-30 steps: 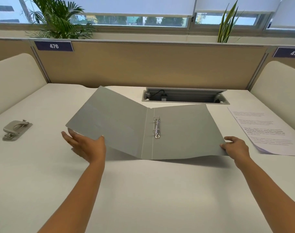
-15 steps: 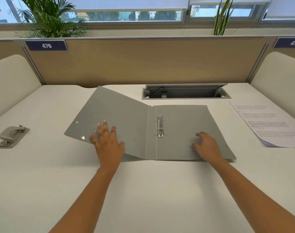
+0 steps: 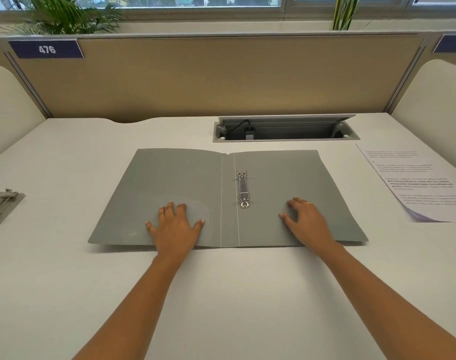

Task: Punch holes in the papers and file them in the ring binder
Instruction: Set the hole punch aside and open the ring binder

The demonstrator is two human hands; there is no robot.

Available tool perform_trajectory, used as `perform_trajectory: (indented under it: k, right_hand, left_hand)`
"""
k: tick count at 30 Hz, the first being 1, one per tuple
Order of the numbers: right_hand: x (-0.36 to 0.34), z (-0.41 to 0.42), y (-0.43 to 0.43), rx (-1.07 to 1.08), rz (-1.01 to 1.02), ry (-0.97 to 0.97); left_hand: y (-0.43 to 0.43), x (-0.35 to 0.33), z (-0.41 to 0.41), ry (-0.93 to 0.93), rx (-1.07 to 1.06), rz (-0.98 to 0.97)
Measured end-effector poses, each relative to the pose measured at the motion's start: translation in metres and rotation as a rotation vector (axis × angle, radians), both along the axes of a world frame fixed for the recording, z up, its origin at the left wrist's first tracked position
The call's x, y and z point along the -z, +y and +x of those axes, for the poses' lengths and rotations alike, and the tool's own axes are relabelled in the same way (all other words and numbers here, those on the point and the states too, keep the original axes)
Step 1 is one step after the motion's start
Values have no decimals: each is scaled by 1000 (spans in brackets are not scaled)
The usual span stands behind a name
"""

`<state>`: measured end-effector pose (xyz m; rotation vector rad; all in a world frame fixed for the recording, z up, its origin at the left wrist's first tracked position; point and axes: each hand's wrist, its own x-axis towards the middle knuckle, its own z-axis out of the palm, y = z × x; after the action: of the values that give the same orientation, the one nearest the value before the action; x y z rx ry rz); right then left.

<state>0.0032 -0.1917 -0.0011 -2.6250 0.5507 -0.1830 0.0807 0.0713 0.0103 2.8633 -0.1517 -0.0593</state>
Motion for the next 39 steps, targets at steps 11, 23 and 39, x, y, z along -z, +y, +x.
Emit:
perform_trajectory:
  k: [11, 23, 39]
  right_hand:
    - [-11, 46, 30, -107, 464, -219]
    - [11, 67, 36, -118, 627, -341]
    - [15, 70, 35, -106, 770, -390]
  left_hand:
    - [-57, -14, 31, -62, 286, -152]
    - [-90, 4, 44, -57, 338, -705]
    - [-87, 22, 47, 34, 280, -947]
